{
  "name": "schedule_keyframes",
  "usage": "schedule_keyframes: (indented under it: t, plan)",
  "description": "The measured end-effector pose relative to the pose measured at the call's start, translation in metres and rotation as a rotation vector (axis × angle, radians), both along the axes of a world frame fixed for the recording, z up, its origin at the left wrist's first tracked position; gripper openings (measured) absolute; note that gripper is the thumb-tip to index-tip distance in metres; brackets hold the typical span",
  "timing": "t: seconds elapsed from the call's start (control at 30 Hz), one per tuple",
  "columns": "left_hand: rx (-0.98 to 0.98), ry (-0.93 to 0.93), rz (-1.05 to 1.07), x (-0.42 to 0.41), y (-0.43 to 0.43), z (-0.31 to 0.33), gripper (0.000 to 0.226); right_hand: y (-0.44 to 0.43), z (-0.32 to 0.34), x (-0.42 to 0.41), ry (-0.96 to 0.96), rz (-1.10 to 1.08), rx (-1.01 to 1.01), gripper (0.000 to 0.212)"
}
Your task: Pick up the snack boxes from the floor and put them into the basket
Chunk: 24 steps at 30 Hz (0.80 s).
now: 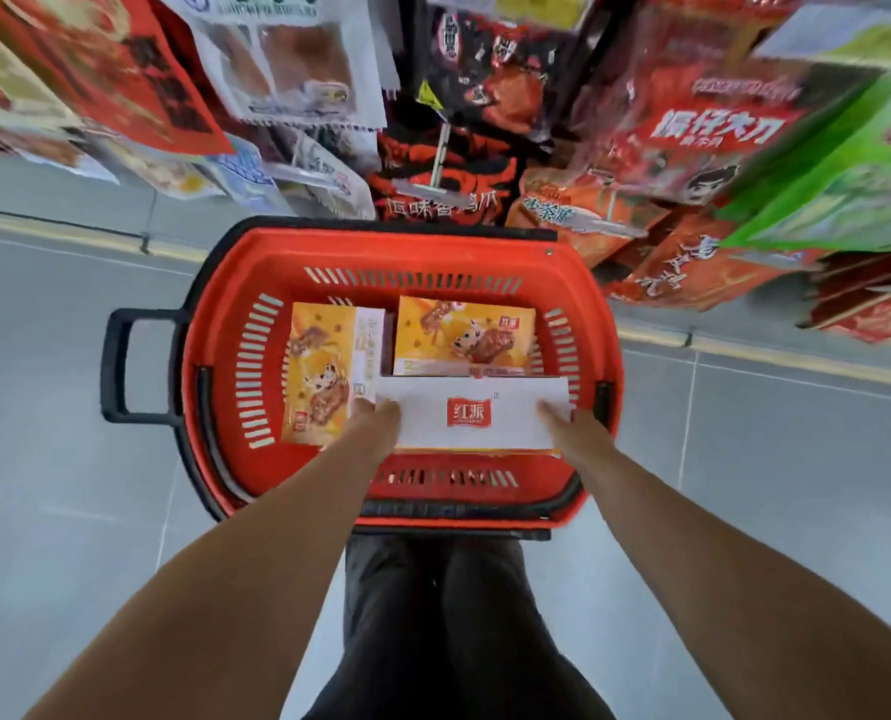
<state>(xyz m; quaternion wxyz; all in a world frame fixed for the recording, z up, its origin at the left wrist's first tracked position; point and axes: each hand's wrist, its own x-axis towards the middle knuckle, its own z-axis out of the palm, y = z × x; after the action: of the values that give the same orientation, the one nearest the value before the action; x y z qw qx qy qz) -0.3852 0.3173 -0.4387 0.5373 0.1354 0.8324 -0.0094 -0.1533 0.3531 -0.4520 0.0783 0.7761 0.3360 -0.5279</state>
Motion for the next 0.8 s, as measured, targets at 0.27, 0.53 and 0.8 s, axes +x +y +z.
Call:
schedule_keyframes:
  t: [0.27,0.53,0.8]
  plan:
    - [-0.038,-0.054,0.017,-0.014,-0.028,-0.094,0.069,-0.004,-0.052,-0.016,-0.067,0.138,-0.035,0.074]
    - [-0.132,-0.113,-0.059,-0.020,-0.026,-0.084,0.067,-0.042,-0.069,-0.025,-0.094,0.059,-0.089,0.051]
    - [-0.049,-0.161,-0.116,-0.002,-0.029,-0.055,0.066,-0.039,-0.035,-0.024,-0.087,-0.021,0.104,0.042]
